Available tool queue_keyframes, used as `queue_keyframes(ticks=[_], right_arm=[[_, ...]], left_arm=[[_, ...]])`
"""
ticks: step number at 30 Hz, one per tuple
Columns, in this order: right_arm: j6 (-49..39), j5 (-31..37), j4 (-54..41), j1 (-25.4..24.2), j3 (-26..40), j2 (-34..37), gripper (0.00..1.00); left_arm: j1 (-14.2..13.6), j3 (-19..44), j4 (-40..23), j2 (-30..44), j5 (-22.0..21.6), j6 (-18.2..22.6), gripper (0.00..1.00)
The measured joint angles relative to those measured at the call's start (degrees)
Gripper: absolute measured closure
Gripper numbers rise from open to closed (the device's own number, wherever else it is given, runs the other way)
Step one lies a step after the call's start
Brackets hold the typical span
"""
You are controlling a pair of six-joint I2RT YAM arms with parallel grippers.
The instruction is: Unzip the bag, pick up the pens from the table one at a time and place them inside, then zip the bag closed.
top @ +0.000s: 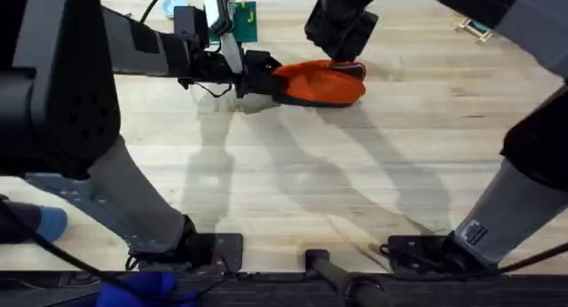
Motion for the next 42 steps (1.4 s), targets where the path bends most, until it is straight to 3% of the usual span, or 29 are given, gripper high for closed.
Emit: queue_keyframes(ticks=[18, 28, 42], right_arm=[[-0.02, 5.31, -6.56, -1.94, 0.00, 0.00, 0.970], [-0.45, 5.61, -10.84, -6.69, 0.00, 0.00, 0.970], [-12.52, 8.42, -10.96, -10.89, 0.04, -1.90, 0.972]], left_arm=[[0.00, 0.00, 0.00, 0.00, 0.00, 0.00, 0.959], [-0.10, 0.00, 0.00, -0.01, 0.02, 0.00, 0.959], [-0.31, 0.00, -0.02, 0.00, 0.00, 0.00, 0.959]])
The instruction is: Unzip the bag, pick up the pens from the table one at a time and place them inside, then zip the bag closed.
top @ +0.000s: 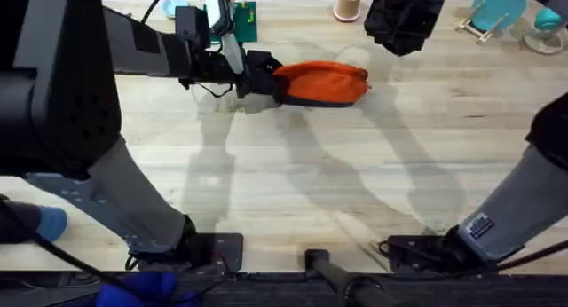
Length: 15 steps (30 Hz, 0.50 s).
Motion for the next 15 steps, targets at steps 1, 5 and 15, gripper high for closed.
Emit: queue_keyframes(ticks=[1, 5, 15], right_arm=[[-0.63, 0.00, 0.05, -0.36, 0.00, 0.00, 0.971], [-2.28, 0.00, 0.14, -3.24, 0.00, 0.00, 0.971], [-4.51, -0.57, 0.10, -7.03, 0.00, 0.00, 0.971]], left_arm=[[0.00, 0.00, -0.01, 0.00, 0.00, 0.00, 0.959], [0.00, 0.00, -0.01, 0.00, 0.00, 0.00, 0.959], [0.00, 0.00, -0.01, 0.00, 0.00, 0.00, 0.959]])
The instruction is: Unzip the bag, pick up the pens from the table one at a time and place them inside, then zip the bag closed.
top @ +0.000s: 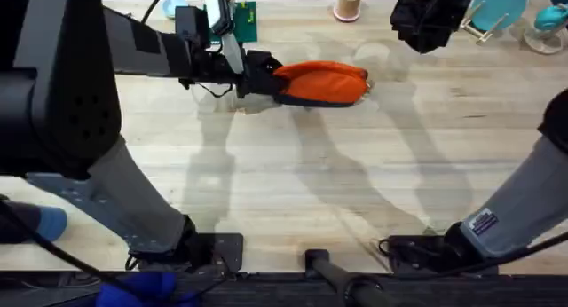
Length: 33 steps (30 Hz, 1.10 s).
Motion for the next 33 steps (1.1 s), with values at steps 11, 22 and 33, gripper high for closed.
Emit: queue_keyframes(ticks=[11, 22, 33], right_arm=[[-0.84, -0.55, 0.01, 0.04, 0.00, 0.00, 0.396], [-1.21, -0.57, -0.29, 0.04, 0.00, 0.00, 0.006], [-1.20, -0.57, -0.36, 0.04, 0.00, 0.00, 0.006]], left_arm=[[0.00, 0.00, 0.00, 0.00, 0.00, 0.00, 0.959], [0.00, 0.00, 0.00, 0.00, 0.00, 0.00, 0.959], [0.00, 0.00, 0.30, 0.00, 0.04, -0.01, 0.012]])
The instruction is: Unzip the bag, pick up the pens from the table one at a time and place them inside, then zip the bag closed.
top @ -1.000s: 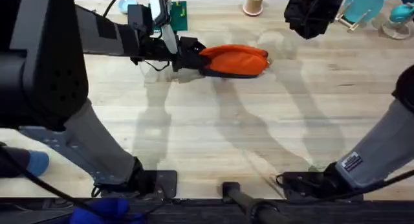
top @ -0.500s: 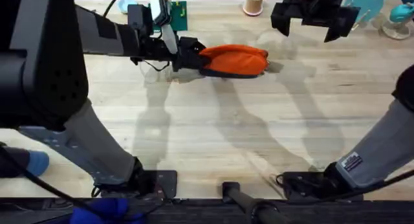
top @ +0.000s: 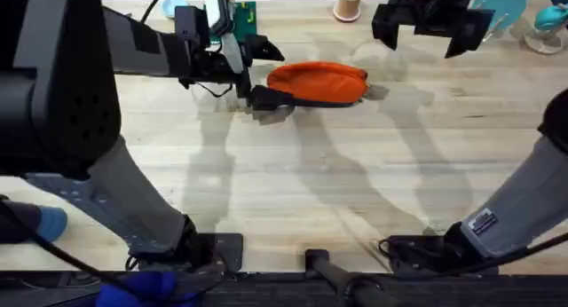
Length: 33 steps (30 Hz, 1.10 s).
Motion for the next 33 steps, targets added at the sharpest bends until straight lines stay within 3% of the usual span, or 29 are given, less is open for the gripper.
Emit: queue_keyframes(ticks=[5, 17, 26, 33], right_arm=[[-0.02, 0.00, 0.00, 0.00, 0.00, 0.00, 0.005], [0.00, 0.00, 0.11, 0.00, 0.00, 0.00, 0.005], [0.00, 0.00, 0.17, 0.00, 0.00, 0.00, 0.005], [0.01, 0.00, 0.66, 0.00, 0.00, 0.00, 0.005]], left_arm=[[0.13, 0.00, 0.12, 0.00, 0.00, -0.70, 0.008], [0.44, 6.94, -0.73, 0.00, 0.02, -12.00, 0.008], [0.25, 17.09, -18.34, -0.02, 0.42, -15.60, 0.006], [-1.40, 27.88, -37.04, 0.00, -0.90, -8.78, 0.009]])
